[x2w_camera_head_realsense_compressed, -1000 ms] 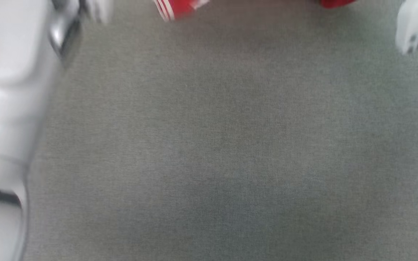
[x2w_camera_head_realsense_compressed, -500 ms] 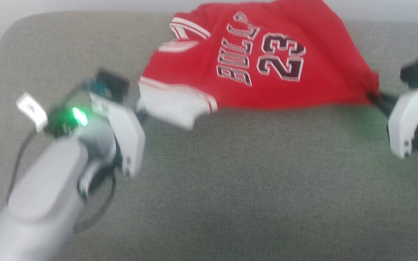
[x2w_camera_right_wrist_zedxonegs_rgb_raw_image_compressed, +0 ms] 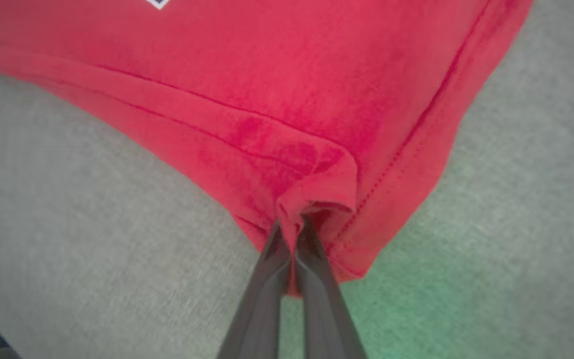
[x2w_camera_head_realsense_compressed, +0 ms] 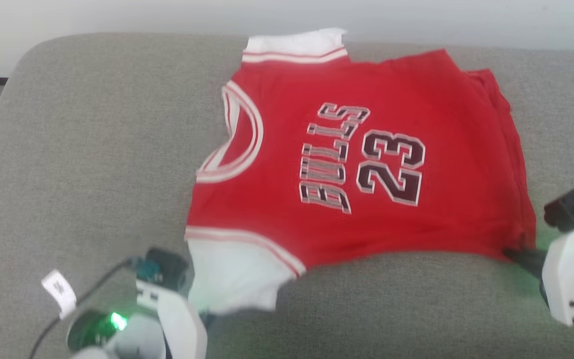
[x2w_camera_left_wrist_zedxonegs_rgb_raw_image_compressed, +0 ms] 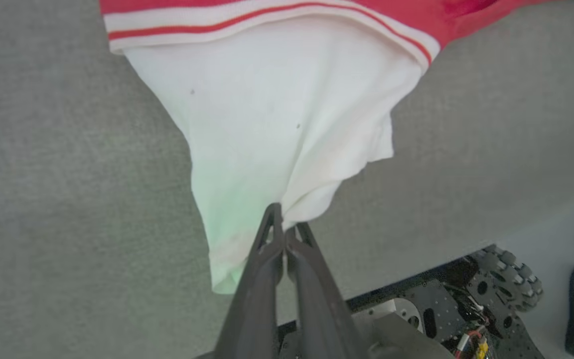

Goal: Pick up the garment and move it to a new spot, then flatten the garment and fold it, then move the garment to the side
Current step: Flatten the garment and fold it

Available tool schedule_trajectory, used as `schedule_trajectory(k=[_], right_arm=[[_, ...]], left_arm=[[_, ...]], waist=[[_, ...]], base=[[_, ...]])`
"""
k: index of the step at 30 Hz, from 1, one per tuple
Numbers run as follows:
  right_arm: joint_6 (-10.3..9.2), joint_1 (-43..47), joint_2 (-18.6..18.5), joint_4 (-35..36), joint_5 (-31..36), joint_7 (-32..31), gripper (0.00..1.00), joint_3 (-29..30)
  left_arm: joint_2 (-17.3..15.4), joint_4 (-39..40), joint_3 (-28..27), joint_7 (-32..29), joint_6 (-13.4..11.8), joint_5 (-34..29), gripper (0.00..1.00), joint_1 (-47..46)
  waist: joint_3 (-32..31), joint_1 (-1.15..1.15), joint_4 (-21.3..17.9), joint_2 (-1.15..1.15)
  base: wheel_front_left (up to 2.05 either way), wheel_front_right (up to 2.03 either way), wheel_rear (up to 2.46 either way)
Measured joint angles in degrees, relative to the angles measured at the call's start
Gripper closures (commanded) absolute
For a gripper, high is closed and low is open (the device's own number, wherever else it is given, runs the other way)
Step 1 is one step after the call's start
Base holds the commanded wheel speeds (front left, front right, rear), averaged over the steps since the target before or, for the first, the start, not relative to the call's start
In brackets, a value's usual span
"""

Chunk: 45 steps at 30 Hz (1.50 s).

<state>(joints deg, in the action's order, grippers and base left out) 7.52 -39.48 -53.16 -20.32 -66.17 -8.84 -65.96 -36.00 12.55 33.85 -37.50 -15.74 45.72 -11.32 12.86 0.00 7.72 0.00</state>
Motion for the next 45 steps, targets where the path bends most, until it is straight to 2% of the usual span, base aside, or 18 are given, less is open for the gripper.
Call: schedule_trajectory(k=[5, 12, 16, 21, 23, 26, 27, 28, 29, 33, 38, 45], right_arm=[[0.0, 3.9, -3.5, 5.2, -2.1, -2.3, 1.0, -0.7], [0.0, 9.1, -8.2, 11.7, -5.1, -3.9, 1.0, -1.2], [0.02, 10.2, -8.7, 12.4, -5.5, -1.9, 1.0, 0.6], [0.01, 9.6, -8.3, 12.2, -4.0, 0.4, 1.0, 4.2], [0.01, 8.4, -7.5, 11.8, -3.2, 1.3, 1.0, 6.2], [0.01, 6.1, -5.9, 10.5, -1.0, 1.8, 1.0, 8.7], [0.01, 5.3, -5.4, 10.1, -0.3, 1.8, 1.0, 9.5], [0.01, 3.7, -4.0, 8.7, 1.3, 1.7, 1.0, 10.8], [0.01, 2.9, -3.1, 8.1, 1.9, 1.7, 1.0, 11.5], [0.01, -0.5, 0.1, 4.4, 5.0, 1.2, 1.0, 13.5], [0.01, -4.7, 4.4, -0.3, 8.1, 0.2, 1.0, 14.2], [0.01, -9.2, 9.3, -5.9, 9.7, -0.9, 1.0, 12.3]], left_arm=[[-1.5, 4.2, 0.0, -2.1, -4.0, 1.1, 1.0, 5.4], [-3.5, 8.9, -0.1, -4.4, -8.3, 1.6, 1.0, 9.8], [-5.4, 11.8, -1.4, -4.3, -9.7, 0.0, 1.0, 9.3], [-8.4, 15.2, -3.4, -4.7, -9.7, -3.8, 1.0, 3.4], [-9.4, 15.7, -3.9, -5.3, -8.9, -5.1, 1.0, 0.0], [-10.2, 14.9, -4.3, -5.8, -6.1, -7.0, 1.0, -6.1], [-10.1, 14.2, -4.3, -5.8, -5.0, -7.2, 1.0, -8.2], [-9.4, 11.5, -4.1, -5.4, -2.4, -8.1, 1.0, -12.7], [-9.1, 9.9, -3.9, -5.2, -1.1, -8.5, 1.0, -14.8], [-6.1, 1.7, -2.9, -3.8, 3.5, -8.5, 1.0, -21.9], [-1.8, -9.4, -1.4, -2.0, 7.7, -8.6, 1.0, -28.8], [4.6, -24.6, 1.2, 1.0, 11.6, -8.8, 1.0, -34.4]], waist=[[-0.5, 0.0, 0.0, 0.0], [-0.4, 0.0, -0.2, 0.0], [-0.3, 0.0, -0.8, 0.0], [-0.1, 0.0, -1.7, 0.0], [0.2, 0.0, -2.1, 0.0], [0.9, 0.0, -2.8, 0.0], [1.2, 0.0, -3.0, 0.0], [1.9, 0.0, -3.3, 0.0], [2.3, 0.0, -3.5, 0.0], [4.1, 0.0, -4.2, 0.0], [6.7, 0.0, -5.2, 0.0], [9.8, 0.0, -6.1, 0.0]], base=[[0.0, 0.0, 0.0], [0.0, 0.0, 0.0], [0.0, 0.0, 0.0], [0.0, 0.0, 0.0], [0.0, 0.0, 0.0], [0.0, 0.0, 0.0], [0.0, 0.0, 0.0], [0.0, 0.0, 0.0], [0.0, 0.0, 0.0], [0.0, 0.0, 0.0], [0.0, 0.0, 0.0], [0.0, 0.0, 0.0]])
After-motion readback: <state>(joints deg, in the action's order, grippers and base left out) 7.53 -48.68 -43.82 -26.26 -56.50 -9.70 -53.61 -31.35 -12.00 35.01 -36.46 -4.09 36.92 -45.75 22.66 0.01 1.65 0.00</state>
